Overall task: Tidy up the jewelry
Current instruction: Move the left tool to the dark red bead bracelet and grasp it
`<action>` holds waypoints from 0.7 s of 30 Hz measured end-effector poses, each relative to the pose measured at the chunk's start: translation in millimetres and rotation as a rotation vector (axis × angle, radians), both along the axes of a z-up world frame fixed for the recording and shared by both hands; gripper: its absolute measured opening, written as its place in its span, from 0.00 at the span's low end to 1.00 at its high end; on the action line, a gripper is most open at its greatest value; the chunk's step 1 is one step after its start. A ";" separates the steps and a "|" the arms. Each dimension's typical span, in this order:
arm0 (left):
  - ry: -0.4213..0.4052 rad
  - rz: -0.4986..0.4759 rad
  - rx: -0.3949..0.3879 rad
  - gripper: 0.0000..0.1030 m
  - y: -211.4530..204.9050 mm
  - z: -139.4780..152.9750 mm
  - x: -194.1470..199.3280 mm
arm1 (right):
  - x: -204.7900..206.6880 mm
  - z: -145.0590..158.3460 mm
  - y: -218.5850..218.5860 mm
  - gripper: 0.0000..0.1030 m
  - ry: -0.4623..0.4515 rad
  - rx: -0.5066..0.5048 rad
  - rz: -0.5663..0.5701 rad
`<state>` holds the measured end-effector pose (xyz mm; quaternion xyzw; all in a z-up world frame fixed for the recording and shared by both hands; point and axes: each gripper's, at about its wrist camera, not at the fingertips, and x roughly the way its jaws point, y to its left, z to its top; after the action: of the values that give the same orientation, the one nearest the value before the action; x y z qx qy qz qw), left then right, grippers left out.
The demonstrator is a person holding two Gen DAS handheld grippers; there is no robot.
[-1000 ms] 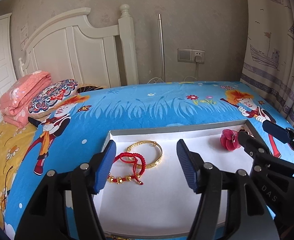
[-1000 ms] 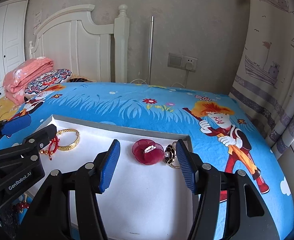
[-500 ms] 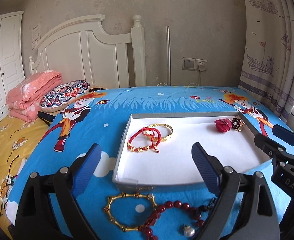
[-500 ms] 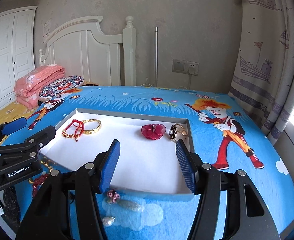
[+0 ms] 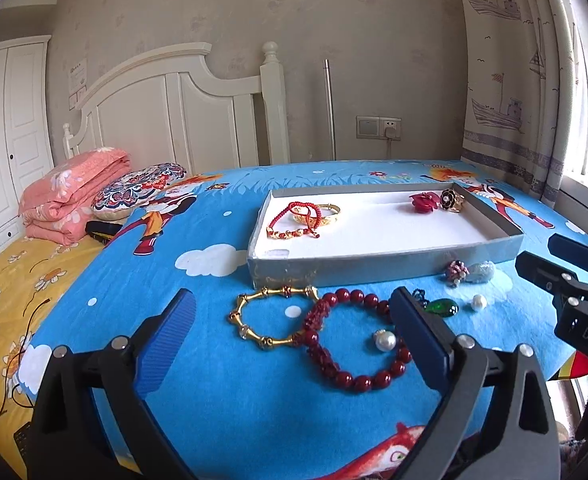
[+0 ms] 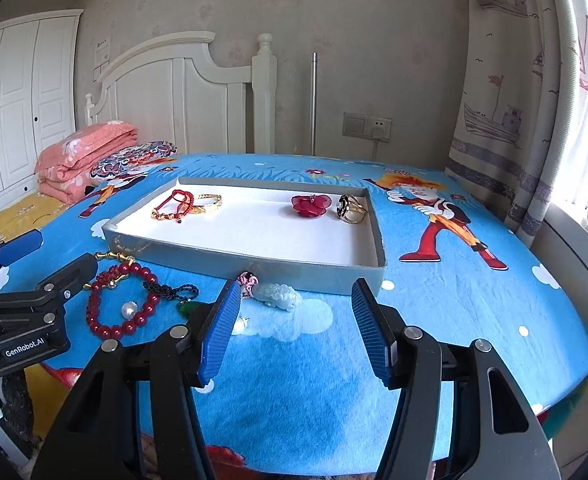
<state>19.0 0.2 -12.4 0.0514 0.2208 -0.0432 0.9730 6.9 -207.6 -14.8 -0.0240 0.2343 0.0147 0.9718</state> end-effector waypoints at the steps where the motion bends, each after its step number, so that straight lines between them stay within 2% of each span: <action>1: 0.002 0.003 -0.007 0.93 1.5 -2.4 -2.0 | -1.9 0.0 0.7 0.54 -0.009 -0.004 -0.001; 7: 0.029 0.030 -0.060 0.94 14.0 -9.0 2.3 | -4.1 -2.7 5.4 0.54 -0.018 -0.017 0.011; 11: 0.054 0.036 -0.064 0.94 15.8 -13.8 7.1 | -1.5 -6.0 5.5 0.54 -0.001 -0.011 0.011; 21: 0.058 0.047 -0.074 0.94 18.5 -15.2 9.4 | -2.8 -5.5 4.9 0.54 -0.003 -0.012 0.013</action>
<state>28.3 18.7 -27.7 0.0089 0.2483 -0.0297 0.9682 4.1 -202.7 -20.3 -0.0312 0.2327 0.0196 0.9719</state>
